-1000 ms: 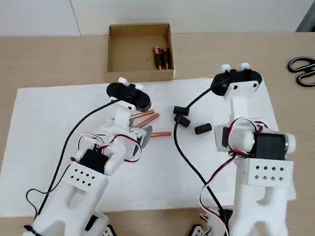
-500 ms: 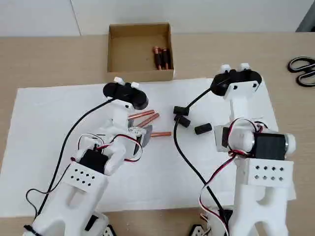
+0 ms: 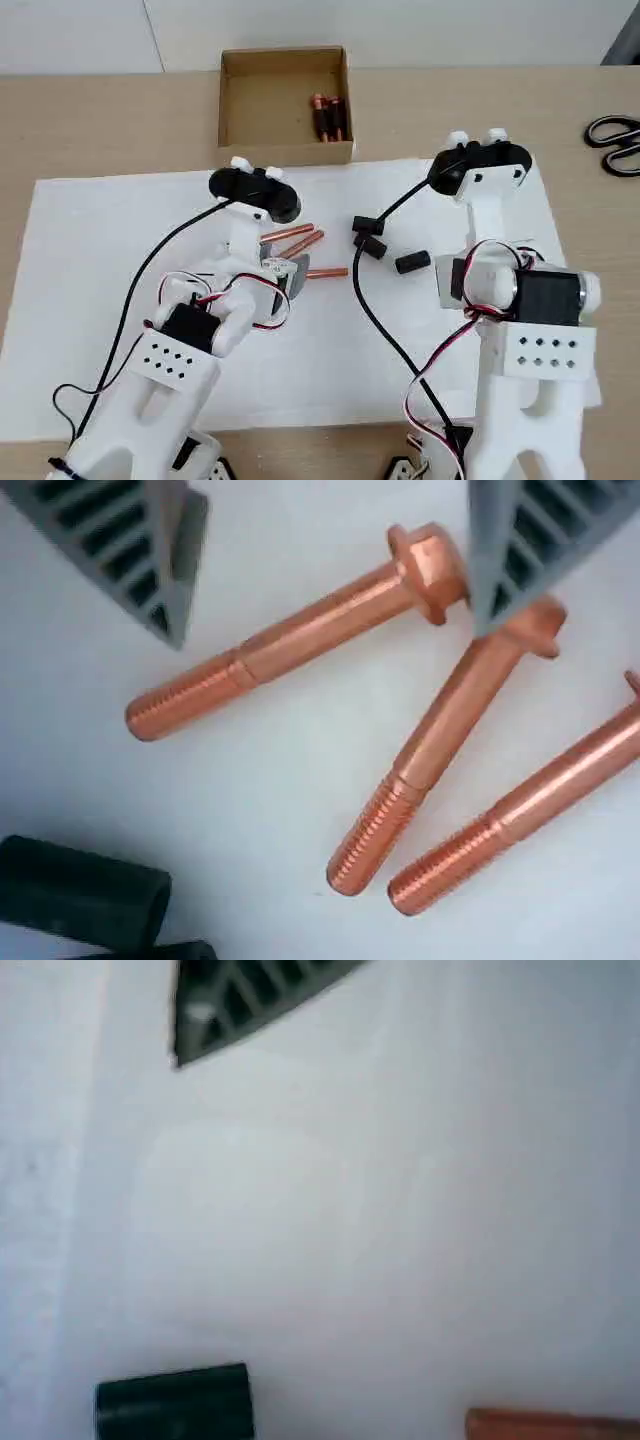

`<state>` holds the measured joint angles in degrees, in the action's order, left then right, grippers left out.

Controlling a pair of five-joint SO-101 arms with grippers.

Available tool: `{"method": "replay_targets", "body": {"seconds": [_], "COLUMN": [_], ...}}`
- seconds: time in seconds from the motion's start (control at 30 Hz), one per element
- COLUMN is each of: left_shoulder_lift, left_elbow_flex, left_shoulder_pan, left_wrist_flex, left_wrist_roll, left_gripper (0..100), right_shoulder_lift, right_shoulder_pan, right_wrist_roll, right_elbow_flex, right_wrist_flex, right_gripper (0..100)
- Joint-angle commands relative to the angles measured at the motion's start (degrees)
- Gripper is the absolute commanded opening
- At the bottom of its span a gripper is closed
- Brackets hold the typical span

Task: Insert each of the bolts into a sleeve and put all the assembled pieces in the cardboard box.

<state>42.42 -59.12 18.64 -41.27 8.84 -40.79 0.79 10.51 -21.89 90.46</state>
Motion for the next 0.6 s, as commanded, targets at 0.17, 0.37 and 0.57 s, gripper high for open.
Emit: {"method": "replay_targets", "body": {"seconds": [0.17,0.37,0.57], "left_shoulder_lift": [1.6,1.6,1.6], "left_elbow_flex": [1.2,0.9,0.9], "left_shoulder_pan": [0.3,0.3,0.3], "left_wrist_flex": [0.1,0.1,0.1], "left_wrist_roll": [0.3,0.3,0.3], "left_gripper": [18,18,18], "right_shoulder_lift": [-1.2,-1.2,-1.2], "right_shoulder_pan": [0.0,0.0,-0.1], "right_wrist_roll": [0.4,0.4,0.4], "right_elbow_flex": [0.3,0.3,0.3], "right_wrist_flex": [0.3,0.3,0.3], "right_gripper": [19.1,19.1,19.1]}}
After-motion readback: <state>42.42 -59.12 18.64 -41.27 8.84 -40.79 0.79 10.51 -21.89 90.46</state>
